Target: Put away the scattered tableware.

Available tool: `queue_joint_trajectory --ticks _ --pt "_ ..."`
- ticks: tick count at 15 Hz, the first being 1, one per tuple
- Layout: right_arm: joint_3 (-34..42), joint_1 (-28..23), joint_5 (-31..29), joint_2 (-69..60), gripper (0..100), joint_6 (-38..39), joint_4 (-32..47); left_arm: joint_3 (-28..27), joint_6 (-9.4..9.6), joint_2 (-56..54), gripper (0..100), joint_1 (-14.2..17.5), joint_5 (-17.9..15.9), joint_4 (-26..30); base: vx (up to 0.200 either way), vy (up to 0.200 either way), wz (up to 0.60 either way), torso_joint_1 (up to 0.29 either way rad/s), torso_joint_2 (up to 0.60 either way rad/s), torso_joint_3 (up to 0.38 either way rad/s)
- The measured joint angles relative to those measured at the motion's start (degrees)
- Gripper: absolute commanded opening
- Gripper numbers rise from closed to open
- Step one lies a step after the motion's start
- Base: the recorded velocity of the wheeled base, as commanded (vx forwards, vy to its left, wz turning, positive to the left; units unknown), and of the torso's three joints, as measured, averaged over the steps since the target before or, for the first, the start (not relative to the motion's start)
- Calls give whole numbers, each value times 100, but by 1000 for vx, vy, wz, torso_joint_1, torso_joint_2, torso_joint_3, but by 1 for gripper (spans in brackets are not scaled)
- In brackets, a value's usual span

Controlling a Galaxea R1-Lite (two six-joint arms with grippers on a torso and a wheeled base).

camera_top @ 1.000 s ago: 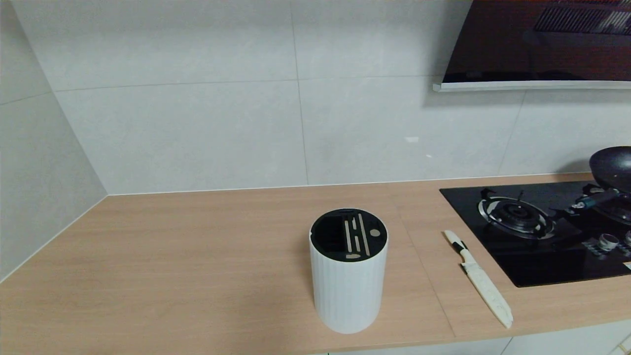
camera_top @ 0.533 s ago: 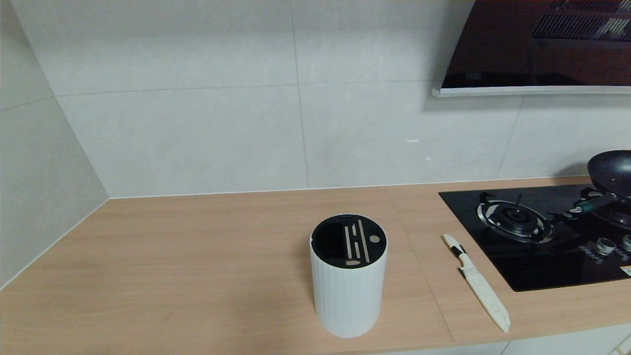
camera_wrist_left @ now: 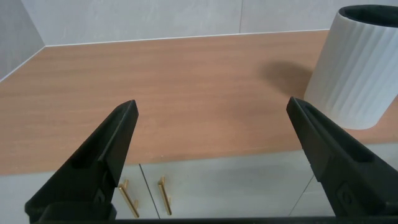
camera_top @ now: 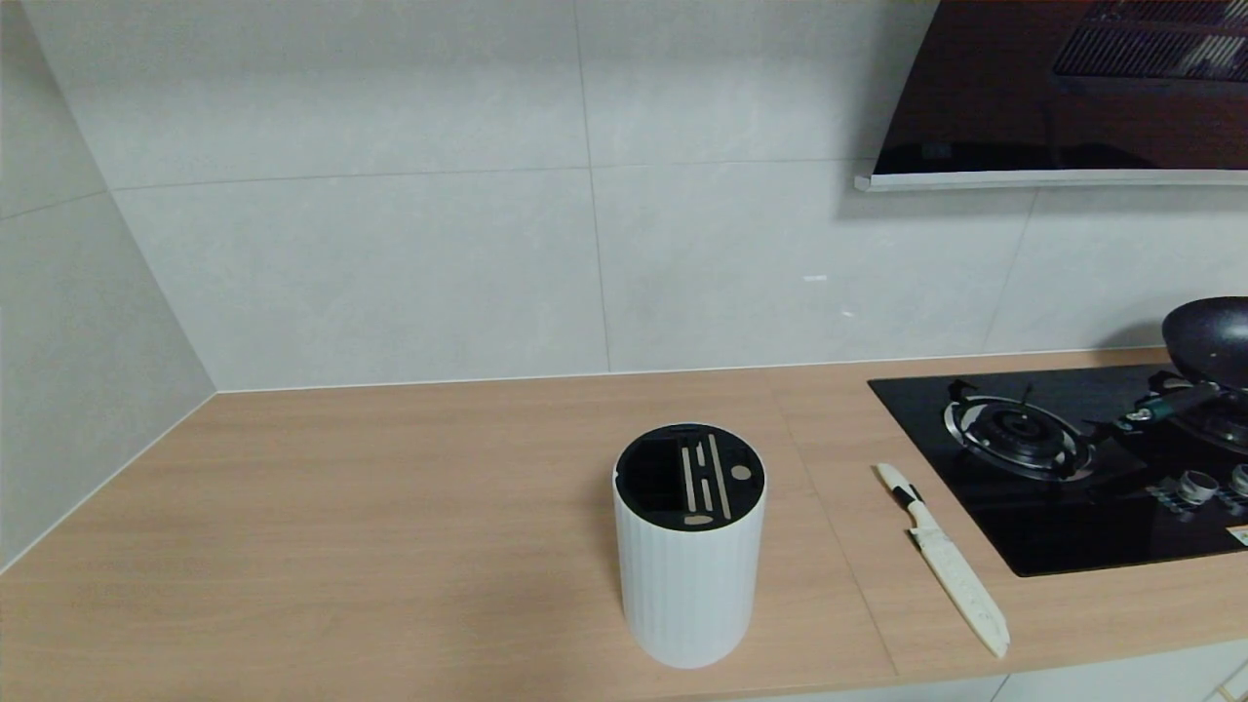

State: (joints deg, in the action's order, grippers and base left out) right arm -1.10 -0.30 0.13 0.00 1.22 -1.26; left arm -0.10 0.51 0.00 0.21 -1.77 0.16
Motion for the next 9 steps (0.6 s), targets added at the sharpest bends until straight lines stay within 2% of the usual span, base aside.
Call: queue_joint_trajectory --ticks 1,5,9 --pt "-262 4 95 7 100 102 -104 0 2 0 100 4 0 0 0 0 0 0 0 0" --pt "-975 71 783 592 100 193 363 0 2 0 100 4 0 0 0 0 0 0 0 0" --pt "-1506 173 1070 2302 100 197 449 0 2 0 100 4 0 0 0 0 0 0 0 0"
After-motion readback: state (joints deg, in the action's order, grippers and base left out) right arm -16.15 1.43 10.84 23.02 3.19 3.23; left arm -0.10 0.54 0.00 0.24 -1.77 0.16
